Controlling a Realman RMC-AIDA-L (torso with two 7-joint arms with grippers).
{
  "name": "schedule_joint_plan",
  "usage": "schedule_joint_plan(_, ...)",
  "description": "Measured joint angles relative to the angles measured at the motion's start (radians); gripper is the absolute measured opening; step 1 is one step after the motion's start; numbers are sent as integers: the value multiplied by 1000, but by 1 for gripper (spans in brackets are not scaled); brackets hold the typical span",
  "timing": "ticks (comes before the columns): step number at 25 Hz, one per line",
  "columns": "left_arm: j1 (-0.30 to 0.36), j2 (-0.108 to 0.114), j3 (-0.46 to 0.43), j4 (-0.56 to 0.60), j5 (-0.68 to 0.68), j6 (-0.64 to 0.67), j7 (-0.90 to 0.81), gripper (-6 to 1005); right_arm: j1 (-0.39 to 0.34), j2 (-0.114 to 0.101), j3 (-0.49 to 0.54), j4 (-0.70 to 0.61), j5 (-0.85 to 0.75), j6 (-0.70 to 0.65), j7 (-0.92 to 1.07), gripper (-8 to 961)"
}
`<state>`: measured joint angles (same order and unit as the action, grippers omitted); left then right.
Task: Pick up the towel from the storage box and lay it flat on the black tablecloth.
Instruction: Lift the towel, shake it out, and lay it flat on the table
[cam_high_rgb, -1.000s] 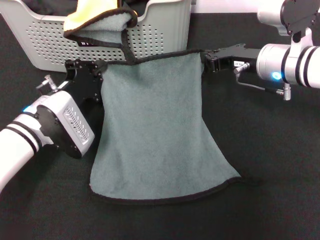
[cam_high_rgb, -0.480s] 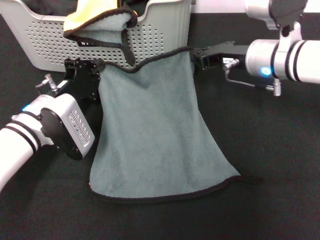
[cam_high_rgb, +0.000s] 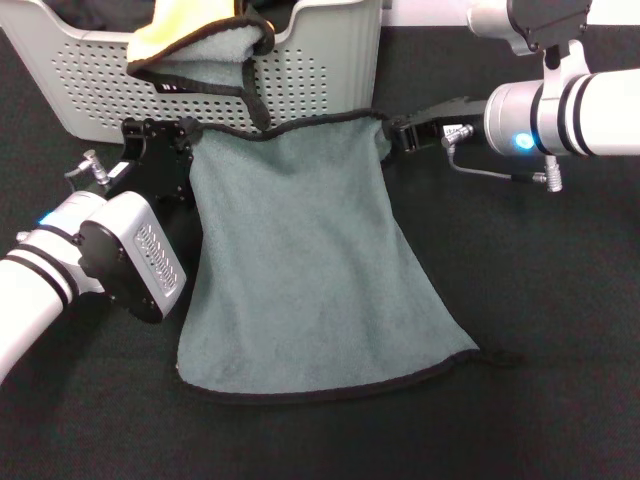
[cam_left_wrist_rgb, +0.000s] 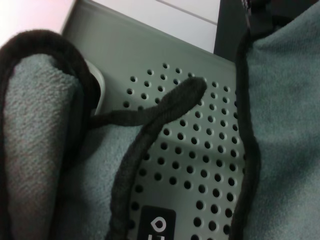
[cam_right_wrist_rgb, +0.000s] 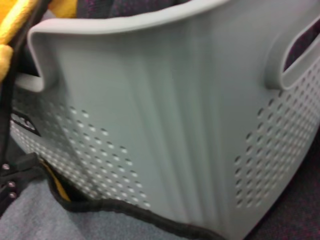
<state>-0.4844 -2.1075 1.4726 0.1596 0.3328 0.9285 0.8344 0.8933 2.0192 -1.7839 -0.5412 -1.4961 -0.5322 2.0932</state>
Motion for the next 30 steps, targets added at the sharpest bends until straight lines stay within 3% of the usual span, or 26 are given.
schedule_joint_plan(8,1,0,0,1,3,0,9,16,5,2,0,12,-26,71,11,14)
schedule_joint_plan(23,8,0,2,3,0,1,20,16,14,9,-12,-66,-95,78,12,14)
schedule_joint_plan(30,9,0,1,3,0,1,20,16,47,9,-6,14,-97,79,35,14)
